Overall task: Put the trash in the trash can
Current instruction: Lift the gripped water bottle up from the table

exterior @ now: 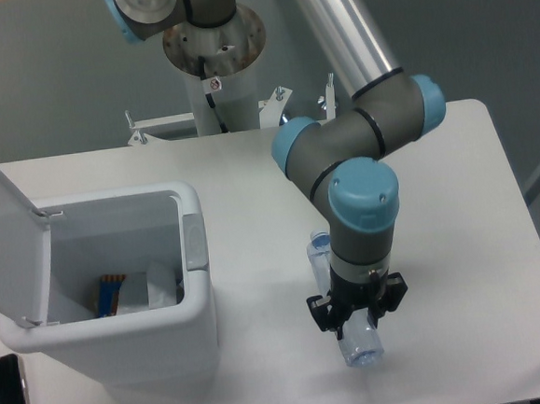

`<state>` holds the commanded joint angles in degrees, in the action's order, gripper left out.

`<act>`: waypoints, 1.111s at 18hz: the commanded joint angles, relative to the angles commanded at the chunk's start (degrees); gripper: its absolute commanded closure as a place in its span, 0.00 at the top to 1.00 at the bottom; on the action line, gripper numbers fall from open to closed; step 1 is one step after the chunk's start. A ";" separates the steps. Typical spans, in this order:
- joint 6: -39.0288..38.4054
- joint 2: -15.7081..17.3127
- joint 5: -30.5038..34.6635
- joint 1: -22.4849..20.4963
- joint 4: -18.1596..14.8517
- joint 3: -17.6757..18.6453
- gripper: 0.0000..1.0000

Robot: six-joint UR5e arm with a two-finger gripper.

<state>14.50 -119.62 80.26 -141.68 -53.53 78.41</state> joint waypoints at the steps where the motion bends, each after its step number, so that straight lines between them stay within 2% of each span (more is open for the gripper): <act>1: -0.44 0.00 -0.80 -0.09 0.00 -1.05 0.58; 10: -0.79 3.60 -10.02 -2.37 0.17 -4.58 0.58; 18: -11.24 7.38 -19.16 -2.38 5.79 -6.77 0.58; 20: -11.60 8.96 -21.62 -2.38 5.89 -6.95 0.58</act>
<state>2.90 -110.66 58.64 -144.05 -47.64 71.46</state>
